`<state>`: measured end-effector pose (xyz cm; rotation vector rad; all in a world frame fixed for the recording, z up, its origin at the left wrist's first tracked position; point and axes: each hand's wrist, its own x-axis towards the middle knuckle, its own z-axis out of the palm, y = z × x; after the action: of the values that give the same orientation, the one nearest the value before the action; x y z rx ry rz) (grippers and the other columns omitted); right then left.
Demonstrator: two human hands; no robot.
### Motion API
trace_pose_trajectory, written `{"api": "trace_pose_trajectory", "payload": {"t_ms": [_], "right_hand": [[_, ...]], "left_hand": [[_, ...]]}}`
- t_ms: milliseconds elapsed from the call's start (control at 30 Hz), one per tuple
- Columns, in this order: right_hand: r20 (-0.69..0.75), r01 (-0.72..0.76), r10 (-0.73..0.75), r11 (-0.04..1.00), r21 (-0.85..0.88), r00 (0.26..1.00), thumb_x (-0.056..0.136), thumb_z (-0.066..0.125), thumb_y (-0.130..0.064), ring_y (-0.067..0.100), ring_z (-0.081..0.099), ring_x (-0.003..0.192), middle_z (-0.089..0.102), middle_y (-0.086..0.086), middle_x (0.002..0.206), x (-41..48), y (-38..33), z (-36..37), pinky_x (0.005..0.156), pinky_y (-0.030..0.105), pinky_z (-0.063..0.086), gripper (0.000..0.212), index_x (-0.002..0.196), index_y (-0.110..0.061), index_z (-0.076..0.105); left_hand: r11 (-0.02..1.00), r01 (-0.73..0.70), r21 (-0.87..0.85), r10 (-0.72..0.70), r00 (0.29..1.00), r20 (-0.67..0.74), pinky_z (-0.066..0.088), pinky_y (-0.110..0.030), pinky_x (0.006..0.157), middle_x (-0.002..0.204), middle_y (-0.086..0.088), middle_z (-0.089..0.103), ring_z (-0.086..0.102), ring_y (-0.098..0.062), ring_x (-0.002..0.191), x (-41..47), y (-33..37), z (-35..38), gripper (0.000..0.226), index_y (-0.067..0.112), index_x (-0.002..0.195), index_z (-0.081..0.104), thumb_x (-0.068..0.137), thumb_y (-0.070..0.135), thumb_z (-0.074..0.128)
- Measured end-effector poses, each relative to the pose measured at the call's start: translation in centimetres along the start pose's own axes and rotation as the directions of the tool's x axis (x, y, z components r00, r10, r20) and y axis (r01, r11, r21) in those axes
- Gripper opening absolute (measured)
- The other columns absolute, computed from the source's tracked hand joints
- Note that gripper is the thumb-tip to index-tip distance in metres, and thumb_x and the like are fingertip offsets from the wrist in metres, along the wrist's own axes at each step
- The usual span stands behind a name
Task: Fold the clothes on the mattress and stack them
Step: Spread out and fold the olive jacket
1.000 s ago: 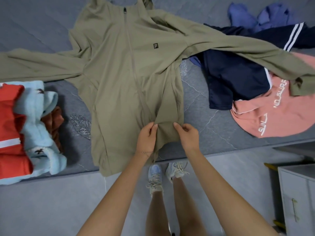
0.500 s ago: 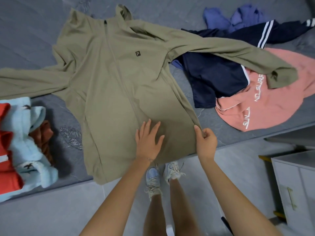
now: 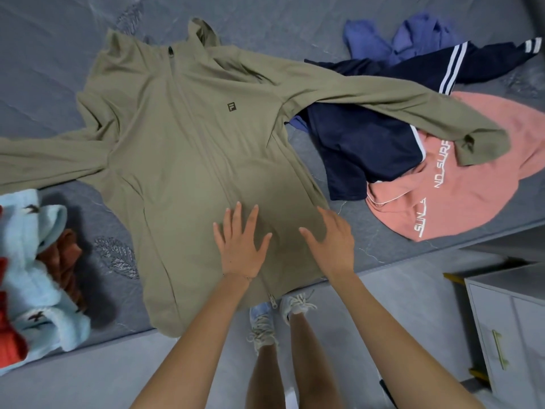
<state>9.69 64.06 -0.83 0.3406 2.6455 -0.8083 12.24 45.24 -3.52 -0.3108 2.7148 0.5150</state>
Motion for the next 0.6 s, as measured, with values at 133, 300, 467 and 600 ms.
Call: {"api": "trace_pose_trajectory", "payload": {"t_ms": [133,300,467,600], "right_hand": [[0.066,0.106,-0.101,0.991,-0.083,0.993,0.091,0.059,-0.052,0.023,0.023,0.146,0.035,0.003,0.156,2.2,-2.7,-0.3,0.118,0.044,0.021,0.070,0.151,-0.024,0.035],[0.150,0.231,-0.203,0.953,-0.196,0.968,0.093,0.050,-0.060,0.024,0.010,0.151,0.021,0.003,0.162,4.9,-6.6,-1.1,0.121,0.043,0.013,0.076,0.156,-0.028,0.021],[0.229,0.319,-0.267,0.919,-0.233,0.936,0.093,0.045,-0.064,0.023,0.003,0.152,0.013,0.002,0.164,7.7,-11.3,-1.4,0.122,0.044,0.007,0.079,0.157,-0.032,0.011],[0.258,0.386,-0.326,0.891,-0.237,0.910,0.093,0.044,-0.064,0.023,0.003,0.152,0.011,0.002,0.164,9.5,-15.8,-0.8,0.122,0.041,0.005,0.079,0.157,-0.033,0.008]], "left_hand": [[0.999,0.038,-0.001,-0.038,0.997,-0.062,-0.006,-0.052,0.118,0.162,-0.002,0.011,0.003,-0.026,0.150,1.7,-0.2,-2.2,0.065,0.033,0.152,0.024,0.094,0.054,0.046],[0.995,0.096,-0.007,-0.096,0.988,-0.120,-0.005,-0.054,0.118,0.162,-0.003,0.013,0.003,-0.027,0.150,4.1,-1.3,-6.1,0.066,0.032,0.152,0.026,0.094,0.053,0.048],[0.983,0.178,-0.047,-0.184,0.965,-0.187,-0.002,-0.054,0.117,0.161,-0.005,0.016,0.006,-0.029,0.150,5.9,-3.4,-10.2,0.066,0.031,0.151,0.030,0.092,0.051,0.054],[0.976,0.213,-0.051,-0.219,0.949,-0.225,-0.001,-0.055,0.117,0.161,-0.007,0.016,0.006,-0.030,0.149,7.1,-6.2,-12.9,0.067,0.029,0.150,0.031,0.091,0.051,0.055]]}}
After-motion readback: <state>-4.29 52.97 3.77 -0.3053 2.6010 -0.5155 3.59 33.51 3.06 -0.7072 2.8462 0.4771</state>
